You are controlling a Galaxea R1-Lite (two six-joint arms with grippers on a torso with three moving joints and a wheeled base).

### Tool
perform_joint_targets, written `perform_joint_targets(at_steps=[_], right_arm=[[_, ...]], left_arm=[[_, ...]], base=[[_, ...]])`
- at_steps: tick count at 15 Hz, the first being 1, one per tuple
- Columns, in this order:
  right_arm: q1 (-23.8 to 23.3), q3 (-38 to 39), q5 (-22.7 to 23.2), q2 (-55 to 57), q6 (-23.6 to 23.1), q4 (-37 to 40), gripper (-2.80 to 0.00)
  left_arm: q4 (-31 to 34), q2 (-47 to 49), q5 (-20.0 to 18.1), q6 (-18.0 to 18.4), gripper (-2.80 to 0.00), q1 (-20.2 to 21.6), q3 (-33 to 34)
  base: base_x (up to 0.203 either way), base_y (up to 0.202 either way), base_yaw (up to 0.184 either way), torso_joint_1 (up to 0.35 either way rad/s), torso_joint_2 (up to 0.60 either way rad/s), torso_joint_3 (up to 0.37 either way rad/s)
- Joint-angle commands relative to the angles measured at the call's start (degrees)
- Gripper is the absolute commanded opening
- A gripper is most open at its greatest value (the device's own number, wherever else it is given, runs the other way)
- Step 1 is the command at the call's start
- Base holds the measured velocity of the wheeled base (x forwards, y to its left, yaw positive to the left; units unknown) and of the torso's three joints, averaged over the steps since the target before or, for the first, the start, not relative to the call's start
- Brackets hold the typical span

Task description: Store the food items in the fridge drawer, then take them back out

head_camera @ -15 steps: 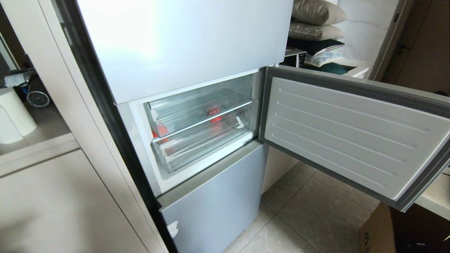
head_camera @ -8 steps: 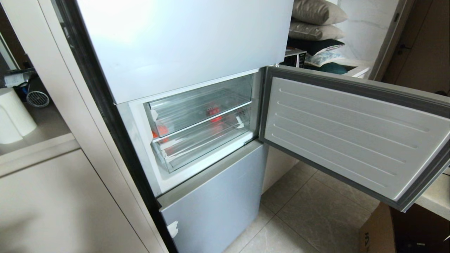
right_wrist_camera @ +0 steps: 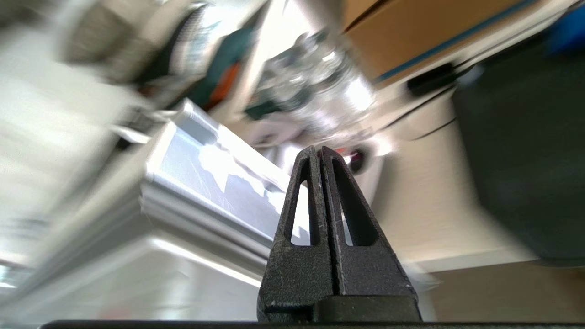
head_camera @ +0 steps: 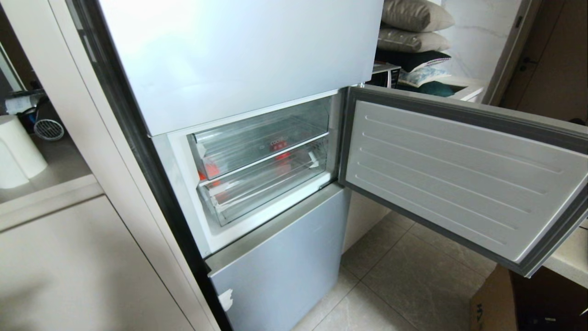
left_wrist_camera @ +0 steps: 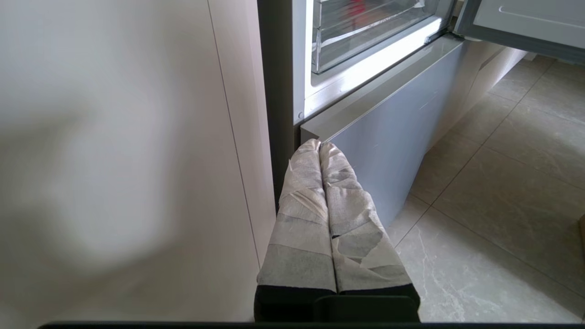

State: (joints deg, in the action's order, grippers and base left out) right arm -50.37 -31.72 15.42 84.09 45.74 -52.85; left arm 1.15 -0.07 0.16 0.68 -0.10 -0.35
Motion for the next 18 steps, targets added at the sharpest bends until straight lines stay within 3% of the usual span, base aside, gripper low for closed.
perform_joint_targets(at_steps=[1,4,8,10,15,18], right_arm=[[-2.46,-5.6,8.98,7.57,9.36,1.78,-2.8],[-4.37,-14.49,13.37,13.64,17.27,6.15,-2.8],[-4.59,-22.45,20.95,21.34,19.73,7.06,-2.8],[-4.58,-26.08,26.9,24.77,20.81,9.01,-2.8],[-4.42,-28.91,38.82,28.66,21.3,10.01,-2.8],[-4.55,-24.99,44.42,26.34,22.22,10.15,-2.8]], left_arm=[[0.0,0.0,0.02,0.02,-2.8,0.01,0.0],[0.0,0.0,0.02,0.02,-2.8,0.01,0.0],[0.0,-0.01,0.02,0.02,-2.8,0.01,0.0],[0.0,-0.01,0.02,0.02,-2.8,0.01,0.0],[0.0,0.07,0.02,0.02,-2.8,0.01,0.0],[0.0,0.07,0.02,0.02,-2.8,0.01,0.0]], base=[[0.0,0.0,0.0,0.0,0.0,0.0],[0.0,0.0,0.0,0.0,0.0,0.0],[0.0,0.0,0.0,0.0,0.0,0.0],[0.0,0.0,0.0,0.0,0.0,0.0],[0.0,0.0,0.0,0.0,0.0,0.0],[0.0,0.0,0.0,0.0,0.0,0.0]])
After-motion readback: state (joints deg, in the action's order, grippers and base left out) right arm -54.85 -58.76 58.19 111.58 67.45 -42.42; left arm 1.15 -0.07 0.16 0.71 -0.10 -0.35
